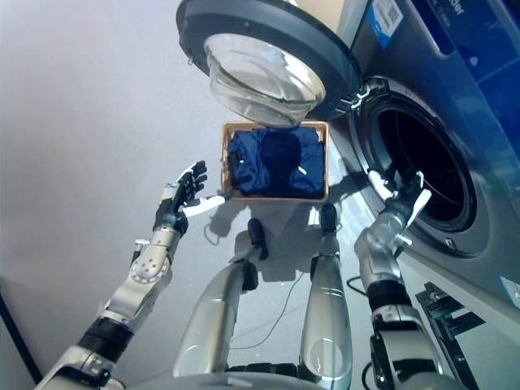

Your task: Put the clothes in the basket into the washing machine.

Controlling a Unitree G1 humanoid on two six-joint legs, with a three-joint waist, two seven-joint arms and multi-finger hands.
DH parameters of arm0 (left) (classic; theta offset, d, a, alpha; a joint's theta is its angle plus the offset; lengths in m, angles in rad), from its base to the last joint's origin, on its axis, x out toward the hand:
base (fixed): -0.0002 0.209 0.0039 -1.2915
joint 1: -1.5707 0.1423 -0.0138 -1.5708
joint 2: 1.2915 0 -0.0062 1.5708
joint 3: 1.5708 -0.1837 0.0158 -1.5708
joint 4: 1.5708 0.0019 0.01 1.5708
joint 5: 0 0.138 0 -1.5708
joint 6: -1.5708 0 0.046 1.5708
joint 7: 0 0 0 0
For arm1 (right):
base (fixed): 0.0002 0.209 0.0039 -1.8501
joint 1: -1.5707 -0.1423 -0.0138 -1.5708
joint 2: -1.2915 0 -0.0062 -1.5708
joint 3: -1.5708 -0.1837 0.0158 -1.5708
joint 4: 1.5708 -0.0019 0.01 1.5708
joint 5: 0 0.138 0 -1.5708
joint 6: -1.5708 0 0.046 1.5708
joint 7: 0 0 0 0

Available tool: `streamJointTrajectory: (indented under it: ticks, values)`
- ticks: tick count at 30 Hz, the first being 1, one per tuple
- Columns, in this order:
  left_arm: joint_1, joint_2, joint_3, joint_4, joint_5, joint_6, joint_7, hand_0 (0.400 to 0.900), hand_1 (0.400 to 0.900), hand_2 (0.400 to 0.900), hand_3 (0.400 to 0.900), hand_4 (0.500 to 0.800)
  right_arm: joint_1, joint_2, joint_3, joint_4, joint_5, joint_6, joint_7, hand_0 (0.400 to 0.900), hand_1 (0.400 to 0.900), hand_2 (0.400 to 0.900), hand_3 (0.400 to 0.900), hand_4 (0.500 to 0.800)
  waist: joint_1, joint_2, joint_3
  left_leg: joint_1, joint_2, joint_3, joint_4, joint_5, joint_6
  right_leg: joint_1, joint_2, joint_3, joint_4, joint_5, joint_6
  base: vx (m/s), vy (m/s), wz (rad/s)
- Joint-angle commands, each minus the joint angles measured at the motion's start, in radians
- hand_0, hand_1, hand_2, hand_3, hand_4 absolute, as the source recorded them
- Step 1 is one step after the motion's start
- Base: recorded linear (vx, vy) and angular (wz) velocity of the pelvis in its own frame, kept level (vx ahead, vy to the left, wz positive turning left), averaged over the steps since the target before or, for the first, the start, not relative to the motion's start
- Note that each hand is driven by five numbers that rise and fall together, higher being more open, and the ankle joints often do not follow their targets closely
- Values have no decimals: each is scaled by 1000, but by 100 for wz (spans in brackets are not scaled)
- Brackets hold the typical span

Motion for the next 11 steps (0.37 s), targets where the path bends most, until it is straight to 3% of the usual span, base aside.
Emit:
streamJointTrajectory:
  ticks: [1, 4, 11]
  values:
    - [62, -12, 24, 30, 75, -60, 32, 900, 900, 900, 900, 800, 73, -41, 44, 15, -111, -30, 26, 900, 900, 900, 900, 800, 7, -48, -160, 21, 37, -86, 63, -134, -59, 50, -17, -54, -68, 34, 16, 54, -40, 0]
    - [50, -27, 20, 112, 120, -48, 35, 900, 900, 900, 900, 800, 116, -29, 75, 100, -118, -18, 78, 900, 900, 900, 900, 800, 13, -64, -170, 84, 45, -95, 7, -112, -63, 109, -9, -67, -93, 35, 18, 67, -45, 4]
    - [22, -62, 16, 269, 81, -62, -37, 900, 900, 900, 900, 800, 135, -10, 162, 464, -106, 34, 270, 900, 900, 900, 900, 800, 34, -59, -204, 215, 64, -128, -184, -21, -85, 200, 18, -115, -146, 31, 15, 46, -25, 13]
